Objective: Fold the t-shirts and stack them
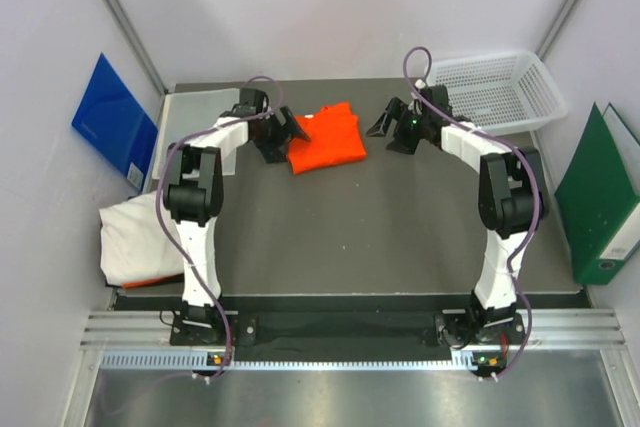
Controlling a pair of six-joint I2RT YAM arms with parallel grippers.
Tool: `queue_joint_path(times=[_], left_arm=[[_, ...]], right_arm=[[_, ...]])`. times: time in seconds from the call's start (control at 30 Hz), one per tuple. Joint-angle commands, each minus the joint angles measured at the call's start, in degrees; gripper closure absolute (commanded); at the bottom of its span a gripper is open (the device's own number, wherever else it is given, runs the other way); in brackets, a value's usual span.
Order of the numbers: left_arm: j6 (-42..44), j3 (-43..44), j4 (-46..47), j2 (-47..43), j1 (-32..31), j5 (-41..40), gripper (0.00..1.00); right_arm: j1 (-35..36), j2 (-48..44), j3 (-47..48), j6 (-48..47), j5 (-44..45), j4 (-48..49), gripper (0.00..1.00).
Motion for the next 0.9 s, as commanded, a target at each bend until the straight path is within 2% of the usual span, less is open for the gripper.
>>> queue_joint_path(times=[0.0,0.03,0.17,0.27,0.4,0.6,0.87], left_arm=[[0.0,4.8,-0.2,5.6,-1.4,-1.7,0.06],[-0.1,6.0,0.1,6.2,-1.5,-1.7,0.22],[-0.8,8.5,0.7,9.6,-1.6,-0.5,0.7],[0.7,10.5,-2.1,10.3,-1.6,-0.2,0.9],[4.3,10.9,-5.9,9.3,-1.6,1.1,1.0],[11.1,5.6,-11.7,2.7,-2.4,0.4,1.0],[14.7,-8.5,-14.4,-7.3,-3.8,1.3,1.0]], right_arm=[[-1.7,-4.4,0.0,-1.8,-1.0,-0.8,0.17],[-1.9,-4.6,0.0,-2.0,-1.2,-1.2,0.17],[-2.6,-4.9,-0.7,-2.4,-1.6,-2.2,0.17],[-2.6,-5.1,-0.9,-2.7,-2.1,-3.1,0.17],[-2.7,-5.1,-1.2,-3.3,-2.6,-3.8,0.17],[-2.7,-5.3,-2.5,-4.1,-3.7,-4.8,0.17],[-2.6,-5.2,-5.5,-4.3,-4.9,-5.5,0.17]])
